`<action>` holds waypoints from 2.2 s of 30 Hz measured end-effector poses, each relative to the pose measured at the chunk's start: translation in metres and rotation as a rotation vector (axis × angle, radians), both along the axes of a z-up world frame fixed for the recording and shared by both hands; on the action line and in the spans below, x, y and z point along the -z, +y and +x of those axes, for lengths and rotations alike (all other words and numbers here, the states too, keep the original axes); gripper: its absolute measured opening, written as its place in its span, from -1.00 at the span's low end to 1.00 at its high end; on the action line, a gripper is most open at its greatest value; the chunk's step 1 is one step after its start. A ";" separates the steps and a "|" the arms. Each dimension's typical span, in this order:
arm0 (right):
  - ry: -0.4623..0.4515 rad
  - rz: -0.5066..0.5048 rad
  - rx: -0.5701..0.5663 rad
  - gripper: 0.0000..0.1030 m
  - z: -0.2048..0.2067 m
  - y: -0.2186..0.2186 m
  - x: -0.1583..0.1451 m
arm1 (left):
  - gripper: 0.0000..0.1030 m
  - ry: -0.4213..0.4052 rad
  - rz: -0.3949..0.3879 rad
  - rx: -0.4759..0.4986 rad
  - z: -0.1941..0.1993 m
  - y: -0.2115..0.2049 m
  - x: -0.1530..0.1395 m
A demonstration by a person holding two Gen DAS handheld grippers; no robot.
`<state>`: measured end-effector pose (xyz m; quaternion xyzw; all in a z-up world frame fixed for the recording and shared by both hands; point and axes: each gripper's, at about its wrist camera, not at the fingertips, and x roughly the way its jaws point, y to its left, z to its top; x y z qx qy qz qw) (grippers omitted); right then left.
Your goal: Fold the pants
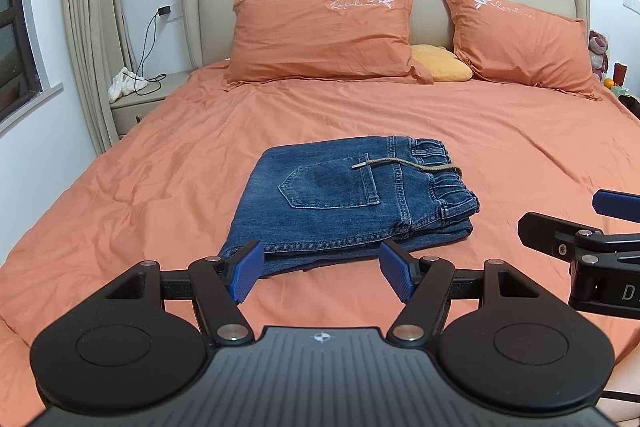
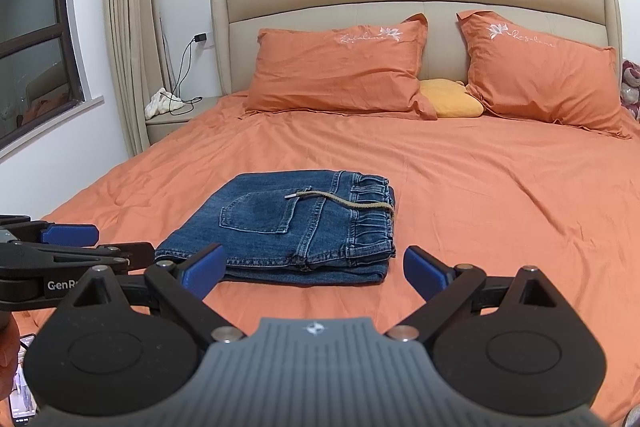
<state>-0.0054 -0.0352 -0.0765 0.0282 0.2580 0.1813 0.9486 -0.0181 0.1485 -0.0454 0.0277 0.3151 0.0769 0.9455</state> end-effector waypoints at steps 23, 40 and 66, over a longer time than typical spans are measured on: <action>-0.003 0.005 -0.002 0.77 -0.004 -0.003 0.000 | 0.52 -0.014 0.032 0.018 -0.004 0.002 -0.004; -0.013 0.006 -0.003 0.77 -0.008 -0.004 -0.006 | 0.52 -0.025 0.040 0.027 -0.006 0.002 -0.009; -0.021 -0.002 -0.014 0.77 -0.016 -0.002 -0.014 | 0.52 -0.031 0.055 0.031 -0.008 0.004 -0.015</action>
